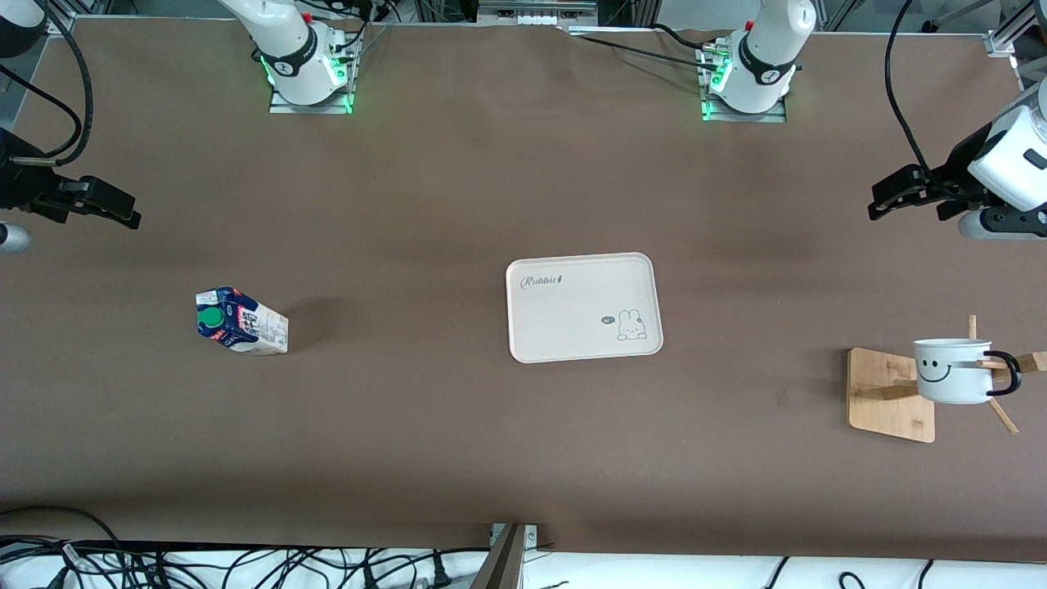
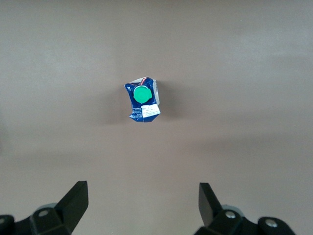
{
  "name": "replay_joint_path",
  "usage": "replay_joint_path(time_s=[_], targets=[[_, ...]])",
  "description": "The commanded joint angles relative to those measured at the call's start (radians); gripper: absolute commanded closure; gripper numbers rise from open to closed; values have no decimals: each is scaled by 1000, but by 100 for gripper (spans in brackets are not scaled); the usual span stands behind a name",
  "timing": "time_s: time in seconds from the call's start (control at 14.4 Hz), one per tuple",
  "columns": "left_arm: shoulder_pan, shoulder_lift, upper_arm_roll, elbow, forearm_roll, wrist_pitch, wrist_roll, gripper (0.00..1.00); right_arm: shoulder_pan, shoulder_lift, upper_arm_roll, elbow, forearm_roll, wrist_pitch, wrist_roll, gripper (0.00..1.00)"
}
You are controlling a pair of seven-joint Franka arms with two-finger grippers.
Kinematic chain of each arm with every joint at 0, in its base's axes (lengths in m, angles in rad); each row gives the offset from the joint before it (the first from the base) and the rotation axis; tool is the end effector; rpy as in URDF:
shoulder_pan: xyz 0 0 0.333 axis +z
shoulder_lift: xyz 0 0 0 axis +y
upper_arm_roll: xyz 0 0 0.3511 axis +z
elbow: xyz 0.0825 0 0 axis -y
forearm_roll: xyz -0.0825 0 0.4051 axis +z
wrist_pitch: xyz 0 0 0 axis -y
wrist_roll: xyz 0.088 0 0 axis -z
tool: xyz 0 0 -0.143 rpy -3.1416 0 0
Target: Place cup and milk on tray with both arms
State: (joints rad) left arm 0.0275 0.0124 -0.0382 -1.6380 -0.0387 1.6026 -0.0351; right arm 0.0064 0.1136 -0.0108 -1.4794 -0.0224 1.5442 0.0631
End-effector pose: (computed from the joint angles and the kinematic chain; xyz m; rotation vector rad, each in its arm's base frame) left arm 0.5782 -0.0115 0.5861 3.1024 0.0412 -0.0755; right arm 0.6095 -0.0056 0.5989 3.1139 -0.1051 -0.0749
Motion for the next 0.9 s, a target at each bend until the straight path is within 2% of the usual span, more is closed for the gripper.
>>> replay_joint_path(time_s=[0.0, 0.84], targets=[[3, 18, -2, 38, 10, -26, -12, 0, -3, -6, 5, -2, 15, -7, 12, 0], [5, 18, -3, 38, 10, -24, -11, 0, -5, 8, 6, -2, 18, -10, 15, 0]])
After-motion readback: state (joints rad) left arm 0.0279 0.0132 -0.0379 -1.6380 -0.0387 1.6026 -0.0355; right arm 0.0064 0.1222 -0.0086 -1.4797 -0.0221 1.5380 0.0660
